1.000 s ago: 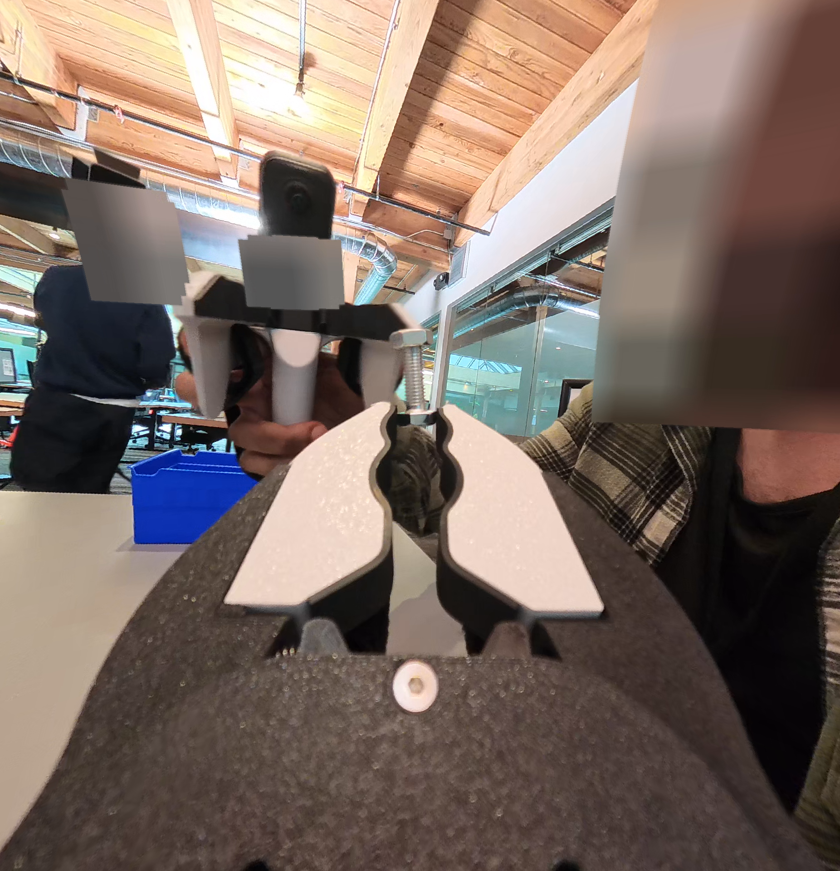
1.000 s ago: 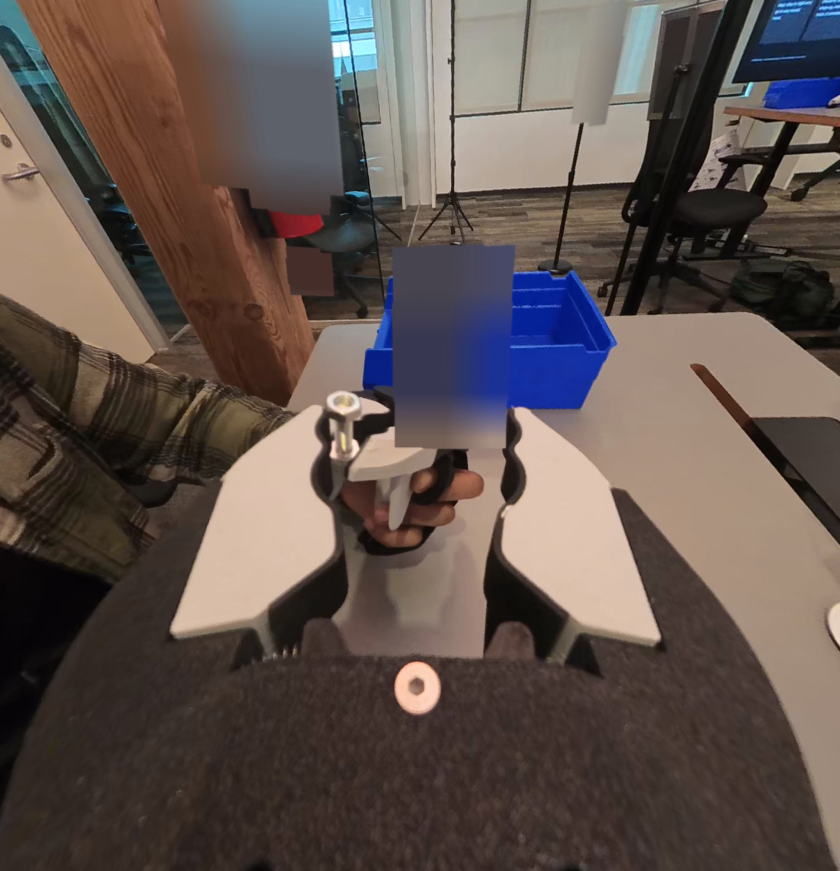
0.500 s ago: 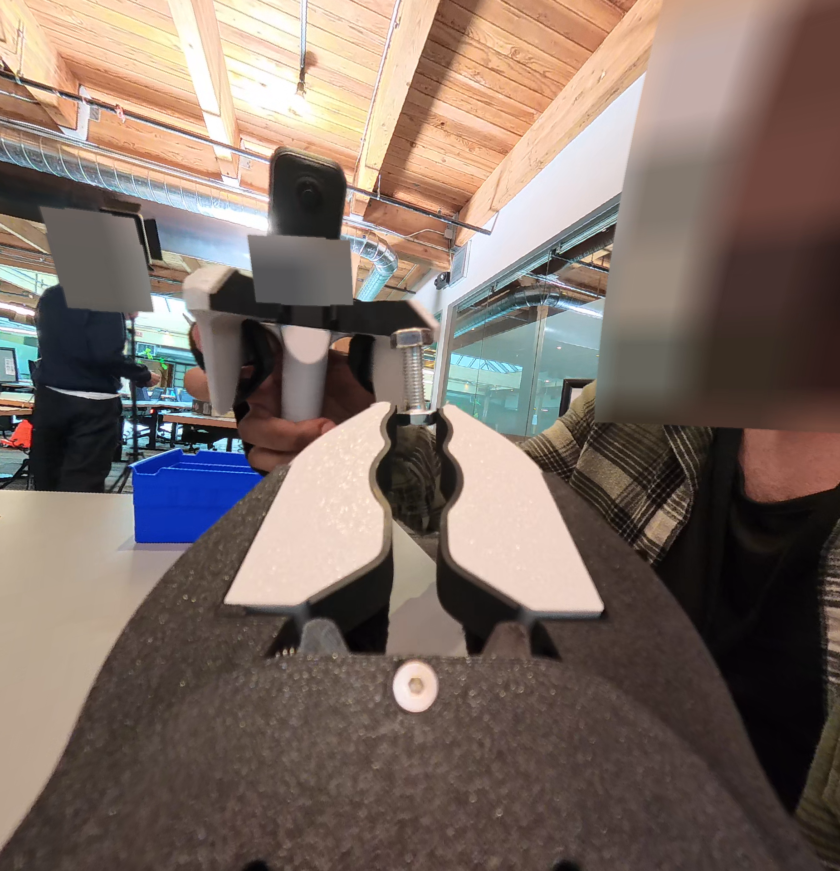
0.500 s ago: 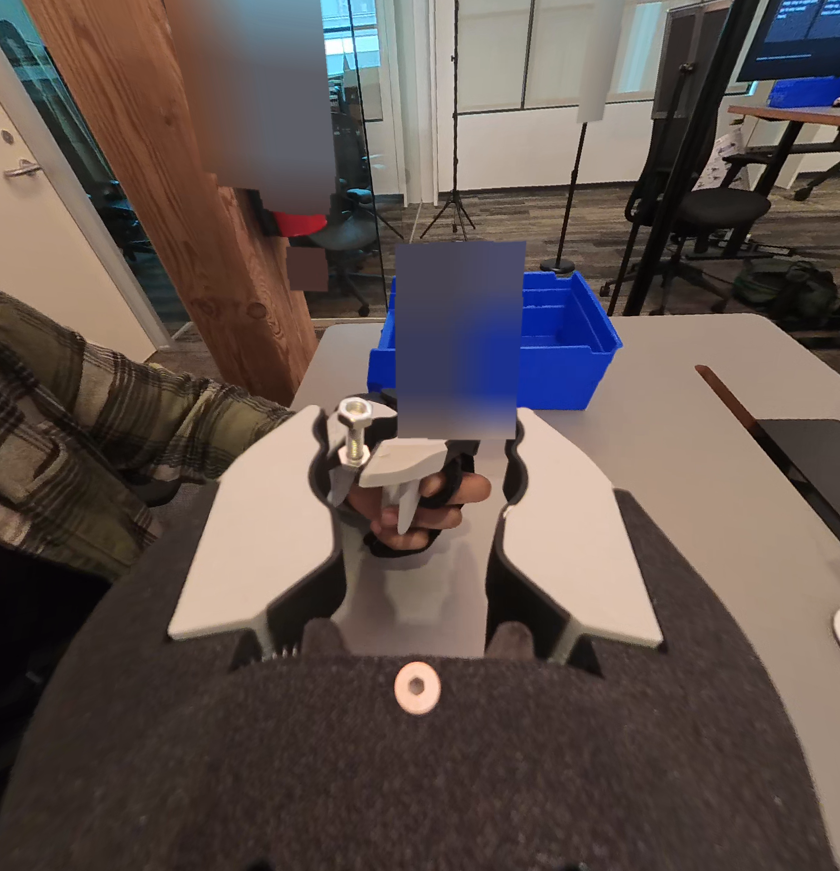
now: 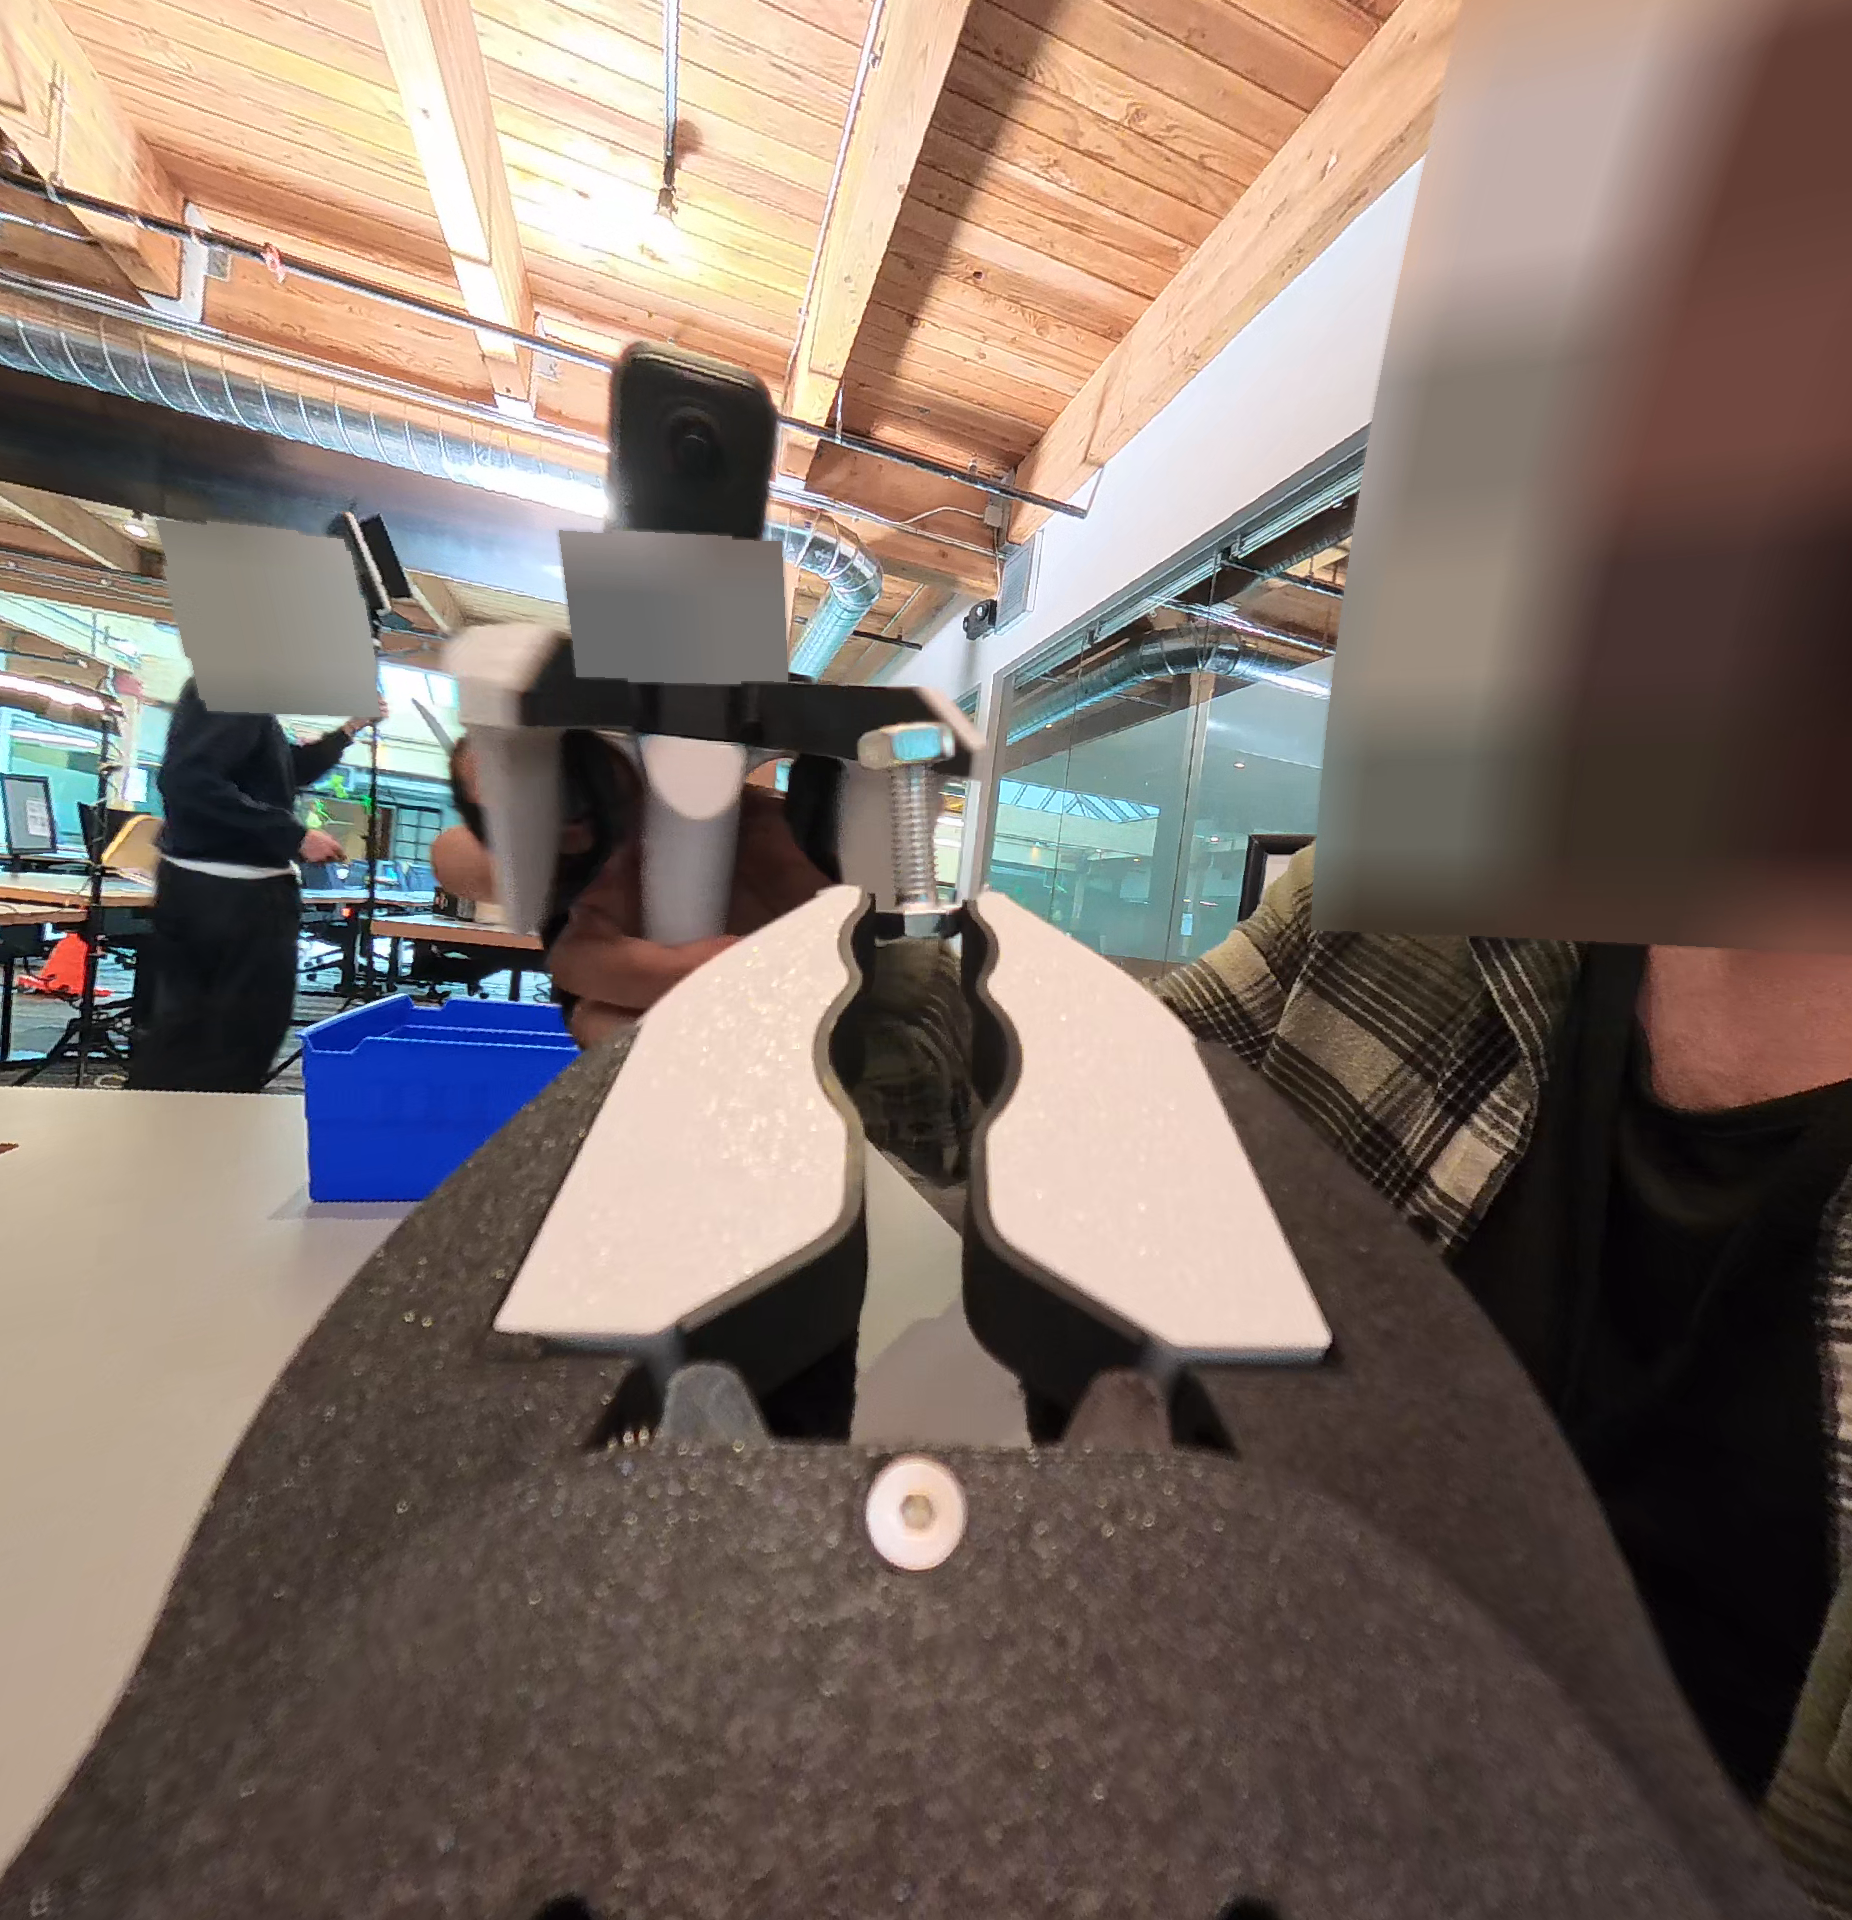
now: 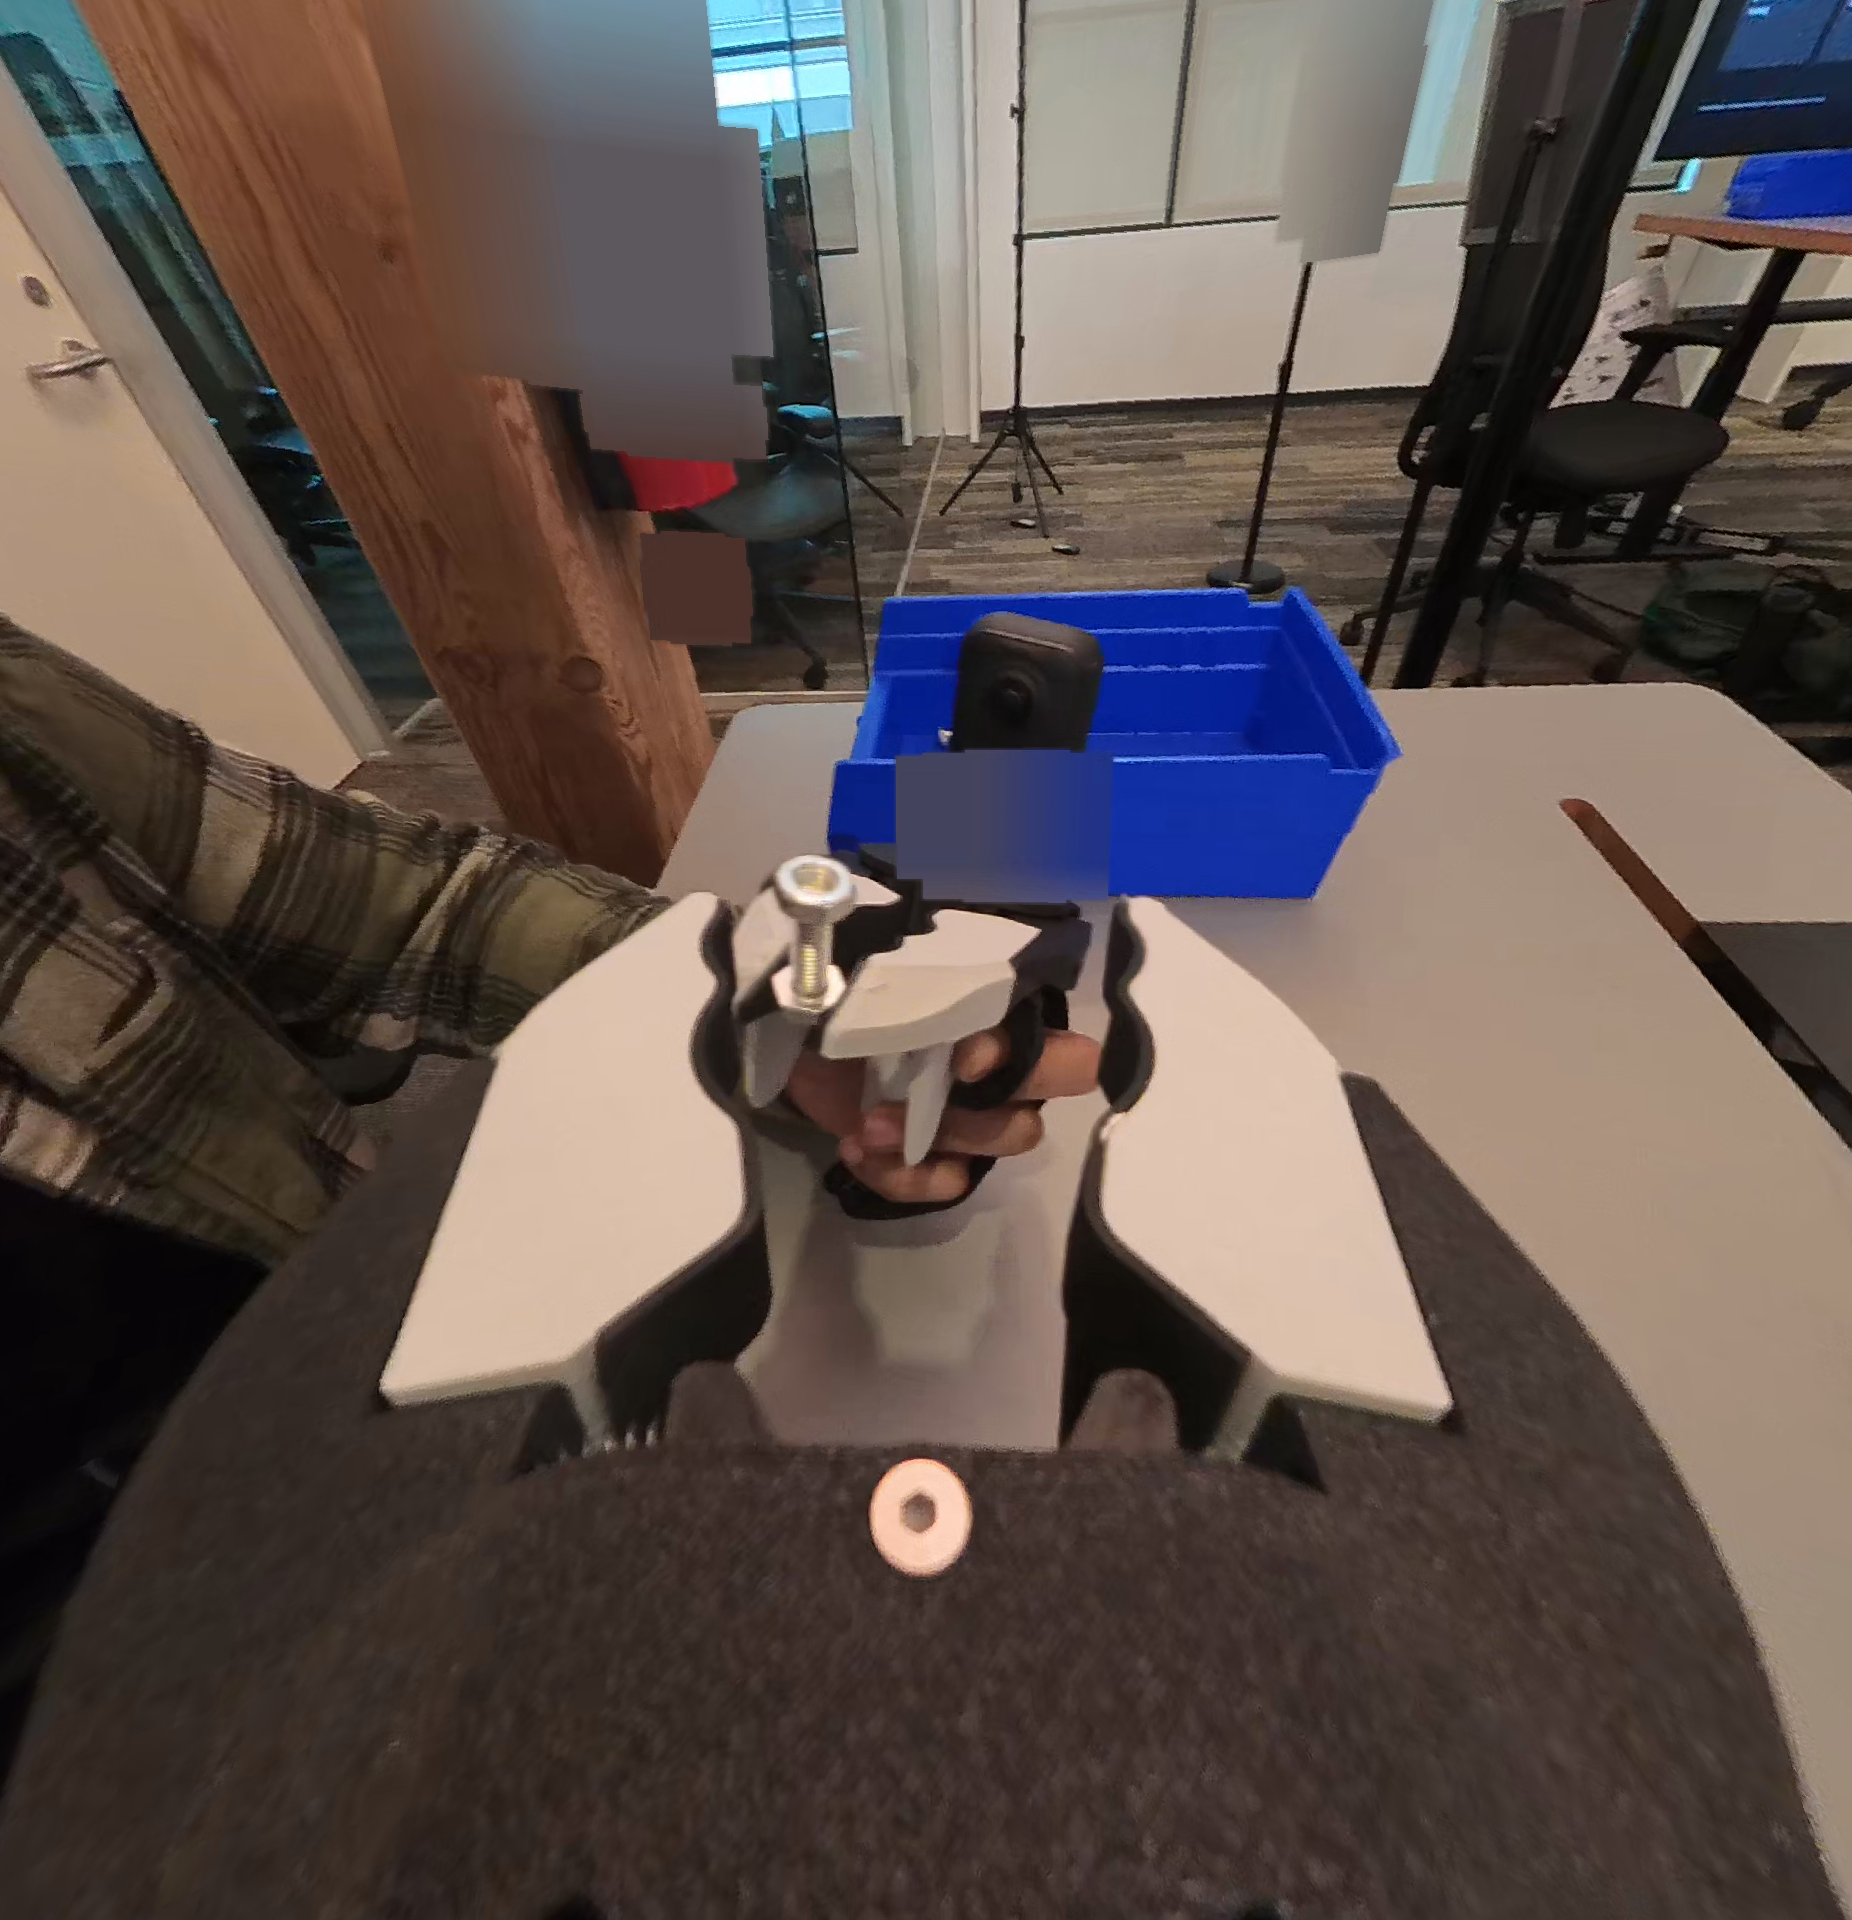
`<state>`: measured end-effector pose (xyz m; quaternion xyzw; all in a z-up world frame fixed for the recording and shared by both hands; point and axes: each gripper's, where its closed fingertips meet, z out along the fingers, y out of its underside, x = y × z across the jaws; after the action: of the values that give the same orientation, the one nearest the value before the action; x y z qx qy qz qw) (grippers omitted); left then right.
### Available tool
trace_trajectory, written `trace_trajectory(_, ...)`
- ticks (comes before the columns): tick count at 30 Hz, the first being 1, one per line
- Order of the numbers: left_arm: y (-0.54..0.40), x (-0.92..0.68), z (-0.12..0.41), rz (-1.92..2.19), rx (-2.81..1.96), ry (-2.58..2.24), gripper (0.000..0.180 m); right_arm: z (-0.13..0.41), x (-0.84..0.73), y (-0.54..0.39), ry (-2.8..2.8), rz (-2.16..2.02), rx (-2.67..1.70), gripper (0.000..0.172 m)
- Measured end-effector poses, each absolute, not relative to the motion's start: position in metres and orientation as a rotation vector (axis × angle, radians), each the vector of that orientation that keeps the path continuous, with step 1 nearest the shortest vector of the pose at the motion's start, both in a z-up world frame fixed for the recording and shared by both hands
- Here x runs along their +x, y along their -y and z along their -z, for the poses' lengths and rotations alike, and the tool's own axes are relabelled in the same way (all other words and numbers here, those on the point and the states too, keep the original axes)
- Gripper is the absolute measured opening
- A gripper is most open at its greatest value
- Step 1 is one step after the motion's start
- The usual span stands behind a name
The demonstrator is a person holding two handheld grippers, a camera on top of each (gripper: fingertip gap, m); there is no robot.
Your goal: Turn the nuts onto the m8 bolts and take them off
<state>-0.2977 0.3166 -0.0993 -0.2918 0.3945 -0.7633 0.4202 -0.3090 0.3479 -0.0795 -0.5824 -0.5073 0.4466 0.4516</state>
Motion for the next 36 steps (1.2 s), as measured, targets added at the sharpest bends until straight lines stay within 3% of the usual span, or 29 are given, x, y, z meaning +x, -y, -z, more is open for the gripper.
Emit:
trace_trajectory(9, -0.316, -0.295, 0.102, 1.891, -0.745, -1.002, 0.016, 0.085, -0.322, -0.328, 1.336, -1.234, -1.452, 0.036)
trace_trajectory(11, -0.317, -0.296, 0.101, 1.893, -0.743, -0.996, 0.015, 0.086, -0.322, -0.326, 1.360, -1.251, -1.447, 0.016)
trace_trajectory(25, -0.316, -0.296, 0.102, 1.883, -0.753, -1.008, 0.015, 0.067, -0.261, -0.333, 1.226, -1.133, -1.435, 0.015)
trace_trajectory(31, -0.314, -0.291, 0.106, 1.869, -0.775, -1.033, 0.015, 0.095, -0.094, -0.331, 0.944, -0.771, -1.757, 0.015)
trace_trajectory(36, -0.314, -0.287, 0.109, 1.852, -0.795, -1.050, 0.015, 0.155, 0.099, -0.303, 0.550, -0.364, -2.090, 0.015)
